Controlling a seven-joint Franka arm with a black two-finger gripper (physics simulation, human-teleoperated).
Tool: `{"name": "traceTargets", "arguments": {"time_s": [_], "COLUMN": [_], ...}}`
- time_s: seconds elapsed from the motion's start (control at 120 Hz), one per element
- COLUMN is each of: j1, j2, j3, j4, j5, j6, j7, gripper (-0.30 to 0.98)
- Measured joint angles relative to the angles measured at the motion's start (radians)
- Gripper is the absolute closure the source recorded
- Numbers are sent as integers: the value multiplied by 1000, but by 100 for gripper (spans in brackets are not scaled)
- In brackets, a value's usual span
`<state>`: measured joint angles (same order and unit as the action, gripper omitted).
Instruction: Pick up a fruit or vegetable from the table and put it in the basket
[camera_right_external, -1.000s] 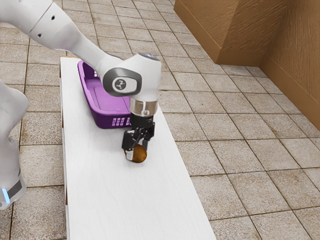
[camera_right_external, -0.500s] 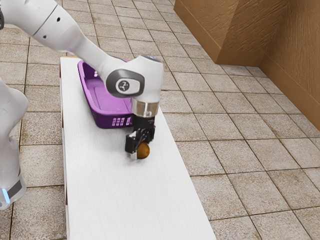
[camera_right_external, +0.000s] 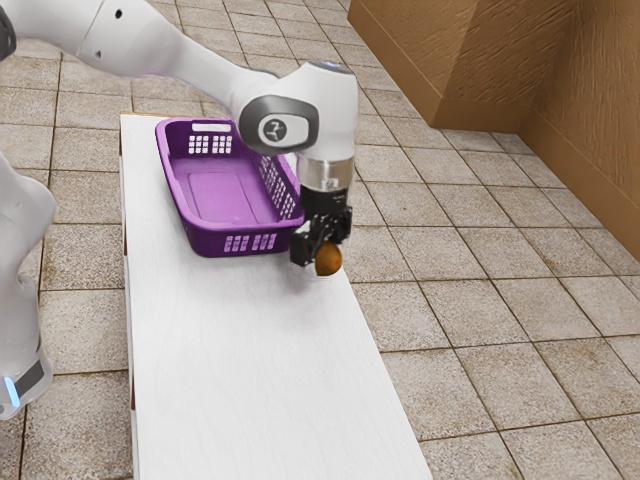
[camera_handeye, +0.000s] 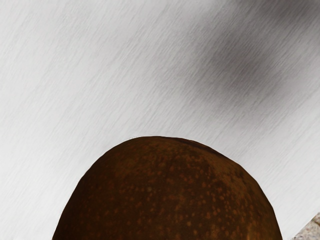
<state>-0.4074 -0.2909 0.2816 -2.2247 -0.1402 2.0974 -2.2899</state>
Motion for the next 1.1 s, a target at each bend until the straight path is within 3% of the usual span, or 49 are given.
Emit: {"name": "traceTargets", "arguments": {"time_s": [0.25, 0.6, 0.867, 1.1], "j1": [107, 273, 416, 498], "j2": [-180, -372, -372, -285], "j3": [-50, -55, -33, 15], "j4": [3, -92, -110, -76], "j5": [80, 101, 98, 88], "j6": [-98, -276, -351, -374], "j7": [3, 5, 9, 33], "gripper": [34, 34, 34, 34]}}
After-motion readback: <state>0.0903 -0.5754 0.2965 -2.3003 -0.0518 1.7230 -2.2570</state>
